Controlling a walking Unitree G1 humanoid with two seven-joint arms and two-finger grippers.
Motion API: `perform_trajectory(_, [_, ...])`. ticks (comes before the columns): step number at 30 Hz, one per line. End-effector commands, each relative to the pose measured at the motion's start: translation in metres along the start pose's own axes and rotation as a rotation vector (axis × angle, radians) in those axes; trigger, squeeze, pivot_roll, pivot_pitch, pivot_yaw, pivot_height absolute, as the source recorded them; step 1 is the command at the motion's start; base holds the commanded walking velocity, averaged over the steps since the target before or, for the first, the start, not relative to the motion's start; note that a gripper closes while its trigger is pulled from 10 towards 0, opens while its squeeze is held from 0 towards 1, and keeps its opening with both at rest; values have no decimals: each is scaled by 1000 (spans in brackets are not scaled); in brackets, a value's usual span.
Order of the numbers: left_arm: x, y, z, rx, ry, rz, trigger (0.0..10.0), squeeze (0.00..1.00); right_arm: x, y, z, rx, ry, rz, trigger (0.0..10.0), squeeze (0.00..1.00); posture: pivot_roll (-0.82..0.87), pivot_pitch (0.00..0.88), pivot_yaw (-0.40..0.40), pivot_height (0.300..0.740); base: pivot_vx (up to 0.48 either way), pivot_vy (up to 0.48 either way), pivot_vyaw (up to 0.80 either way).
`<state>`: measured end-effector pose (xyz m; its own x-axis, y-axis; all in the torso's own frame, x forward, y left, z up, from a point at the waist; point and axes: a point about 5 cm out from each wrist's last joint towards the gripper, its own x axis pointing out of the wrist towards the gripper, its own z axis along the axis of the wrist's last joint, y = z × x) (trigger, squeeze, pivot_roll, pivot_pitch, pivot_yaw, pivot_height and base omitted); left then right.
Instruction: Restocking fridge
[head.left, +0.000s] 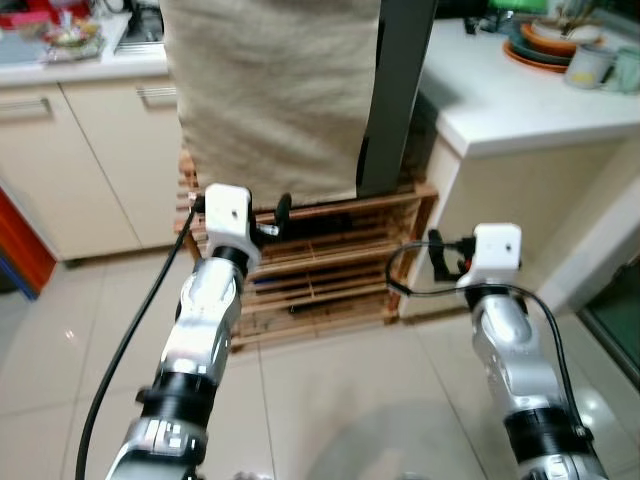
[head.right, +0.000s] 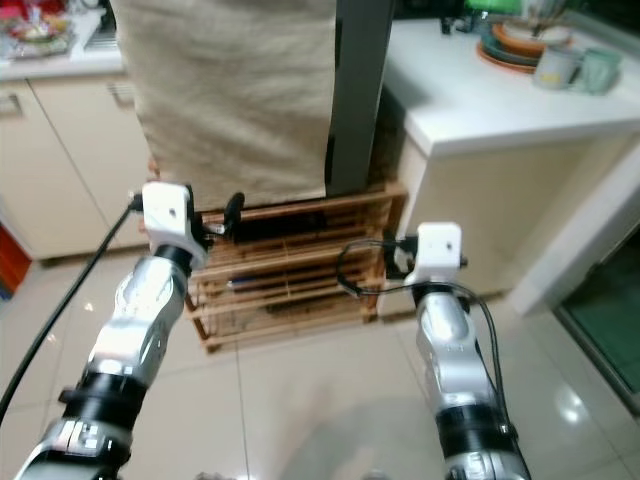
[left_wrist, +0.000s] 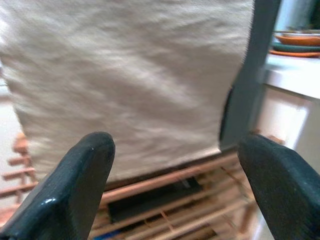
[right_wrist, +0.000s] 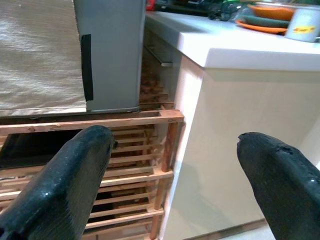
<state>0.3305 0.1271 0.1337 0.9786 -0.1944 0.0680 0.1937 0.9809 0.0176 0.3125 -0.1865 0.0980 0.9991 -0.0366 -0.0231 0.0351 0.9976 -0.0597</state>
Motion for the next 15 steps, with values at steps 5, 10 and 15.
perform_trajectory(5, [-2, 0, 0, 46, 24, -3, 10000, 0, -3, 6, -3, -4, -4, 23, 10000, 0, -84, 0, 1, 740, 0, 480, -480])
perform_trajectory(10, [0, -1, -2, 47, 49, -3, 10000, 0, -10, 7, -12, -10, 11, 25, 10000, 0, -84, 0, 37, 740, 0, 480, -800])
perform_trajectory(15, [3, -4, -5, 91, 82, -18, 10000, 0, -13, 17, -14, -14, 5, 57, 10000, 0, -87, 0, 49, 740, 0, 480, -608])
